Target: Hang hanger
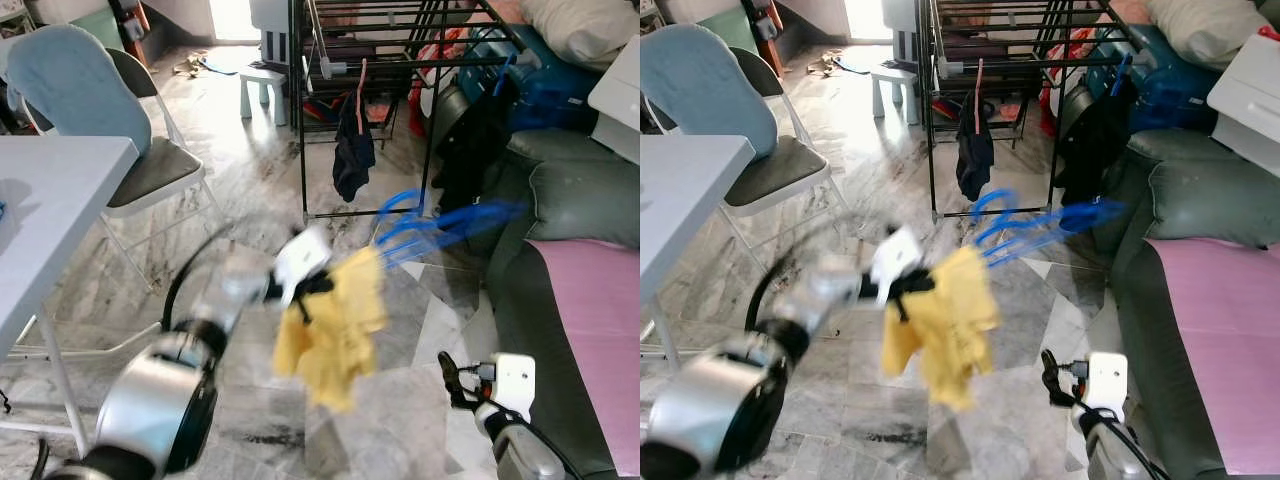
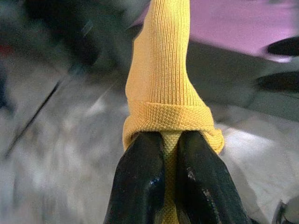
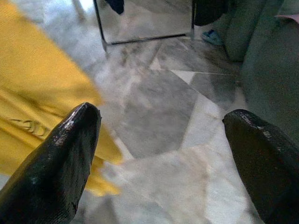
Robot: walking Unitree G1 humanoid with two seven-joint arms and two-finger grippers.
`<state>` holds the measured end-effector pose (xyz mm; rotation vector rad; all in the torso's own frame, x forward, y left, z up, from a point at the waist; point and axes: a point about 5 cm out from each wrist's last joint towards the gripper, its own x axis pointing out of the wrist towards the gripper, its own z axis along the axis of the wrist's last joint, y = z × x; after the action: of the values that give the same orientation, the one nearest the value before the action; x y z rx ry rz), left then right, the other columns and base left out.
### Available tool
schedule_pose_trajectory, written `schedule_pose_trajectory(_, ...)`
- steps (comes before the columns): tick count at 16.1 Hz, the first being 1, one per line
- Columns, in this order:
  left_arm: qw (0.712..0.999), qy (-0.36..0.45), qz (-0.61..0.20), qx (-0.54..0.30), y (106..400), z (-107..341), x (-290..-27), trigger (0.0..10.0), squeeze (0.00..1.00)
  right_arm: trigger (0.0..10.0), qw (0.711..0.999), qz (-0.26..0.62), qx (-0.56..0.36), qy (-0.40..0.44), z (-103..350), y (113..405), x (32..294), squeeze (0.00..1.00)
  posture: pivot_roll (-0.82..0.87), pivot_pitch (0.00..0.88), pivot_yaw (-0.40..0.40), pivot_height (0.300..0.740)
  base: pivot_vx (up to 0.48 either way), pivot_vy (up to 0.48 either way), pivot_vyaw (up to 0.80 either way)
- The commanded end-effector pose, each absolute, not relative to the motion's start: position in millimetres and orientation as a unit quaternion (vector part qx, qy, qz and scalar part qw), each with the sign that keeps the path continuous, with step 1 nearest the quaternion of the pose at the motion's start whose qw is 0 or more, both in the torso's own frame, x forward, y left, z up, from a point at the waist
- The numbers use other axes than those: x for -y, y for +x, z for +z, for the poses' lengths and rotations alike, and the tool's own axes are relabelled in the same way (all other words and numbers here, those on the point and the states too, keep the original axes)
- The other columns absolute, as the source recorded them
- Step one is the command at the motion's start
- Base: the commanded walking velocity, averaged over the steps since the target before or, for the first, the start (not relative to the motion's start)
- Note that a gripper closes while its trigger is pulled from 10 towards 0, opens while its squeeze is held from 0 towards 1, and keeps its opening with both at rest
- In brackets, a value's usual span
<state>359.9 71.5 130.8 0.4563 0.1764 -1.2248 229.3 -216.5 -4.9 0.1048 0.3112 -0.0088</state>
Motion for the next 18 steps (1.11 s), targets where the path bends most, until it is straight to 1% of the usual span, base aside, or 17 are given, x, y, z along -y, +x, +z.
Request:
schedule_pose_trajectory(1,0.768,0.231,-0.596,-0.039,364.0,154.5,-63.6,10.0,0.00,10.0,0.988,0.015,-0.137,0.064,6.5,238.7,209.8,0.00,-0.04,0.000,0.019,0.740,0.000,0.000,0.00)
schedule_pose_trajectory(2,0.750,0.241,-0.616,-0.026,366.3,169.0,-59.3,10.0,0.00,10.0,0.989,0.047,-0.114,0.076,21.3,247.2,198.2,0.00,-0.04,0.000,0.025,0.740,0.000,0.000,0.00)
schedule_pose_trajectory(3,0.731,0.267,-0.628,-0.010,369.9,186.7,-56.9,10.0,0.00,10.0,0.989,0.083,-0.080,0.090,46.4,258.5,185.9,0.00,-0.05,0.000,0.039,0.740,0.000,0.000,0.00)
schedule_pose_trajectory(4,0.724,0.282,-0.630,-0.002,372.2,196.0,-55.9,10.0,0.00,10.0,0.989,0.097,-0.061,0.096,62.0,265.4,182.2,0.00,-0.06,0.000,0.047,0.740,0.000,0.000,0.00)
schedule_pose_trajectory(6,0.721,0.324,-0.612,0.019,375.2,204.6,-50.3,10.0,0.00,10.0,0.988,0.112,-0.033,0.097,79.3,263.9,177.2,0.00,-0.08,0.000,0.046,0.740,0.000,0.000,0.00)
schedule_pose_trajectory(7,0.727,0.331,-0.601,0.028,377.1,209.1,-48.5,10.0,0.00,10.0,0.986,0.125,-0.033,0.106,84.9,258.8,175.5,0.00,-0.08,0.000,0.045,0.740,0.000,0.000,0.00)
schedule_pose_trajectory(8,0.744,0.320,-0.586,0.038,380.6,217.4,-47.5,10.0,0.00,10.0,0.981,0.144,-0.035,0.121,92.1,250.3,172.4,0.00,-0.08,0.000,0.050,0.740,0.000,0.000,0.00)
schedule_pose_trajectory(10,0.761,0.332,-0.553,0.062,385.5,228.8,-47.8,10.0,0.00,10.0,0.973,0.193,-0.039,0.117,102.9,240.2,169.3,0.00,-0.09,0.000,0.072,0.740,0.000,0.000,0.00)
schedule_pose_trajectory(11,0.767,0.372,-0.517,0.082,389.0,233.0,-49.6,10.0,0.00,10.0,0.968,0.216,-0.047,0.114,106.5,233.9,173.5,0.00,-0.09,0.000,0.085,0.740,0.000,0.000,0.00)
schedule_pose_trajectory(12,0.769,0.388,-0.499,0.093,390.7,236.1,-50.2,10.0,0.00,10.0,0.966,0.222,-0.047,0.123,110.0,231.6,178.4,0.00,-0.09,0.000,0.095,0.740,0.000,0.000,0.00)
schedule_pose_trajectory(13,0.765,0.400,-0.495,0.095,391.1,237.4,-50.3,10.0,0.00,10.0,0.960,0.238,-0.048,0.138,116.2,226.3,181.3,0.00,-0.10,0.000,0.102,0.740,0.000,0.000,0.00)
schedule_pose_trajectory(14,0.750,0.424,-0.500,0.094,390.0,234.9,-49.5,10.0,0.00,10.0,0.960,0.246,-0.051,0.127,119.1,220.4,186.2,0.00,-0.11,0.000,0.114,0.740,0.000,0.000,0.00)
schedule_pose_trajectory(15,0.733,0.440,-0.511,0.089,387.7,229.9,-47.9,10.0,0.00,10.0,0.969,0.211,-0.056,0.114,117.9,219.4,199.7,0.00,-0.11,0.000,0.127,0.740,0.000,0.000,0.00)
schedule_pose_trajectory(16,0.725,0.447,-0.516,0.086,386.7,227.3,-47.4,10.0,0.00,10.0,0.974,0.188,-0.056,0.114,117.5,220.3,206.6,0.00,-0.11,0.000,0.128,0.740,0.000,0.000,0.00)
schedule_pose_trajectory(18,0.739,0.410,-0.531,0.064,386.1,222.4,-46.9,10.0,0.00,10.0,0.984,0.135,-0.044,0.106,118.6,223.5,221.0,0.00,-0.11,0.000,0.135,0.740,0.000,0.000,0.00)
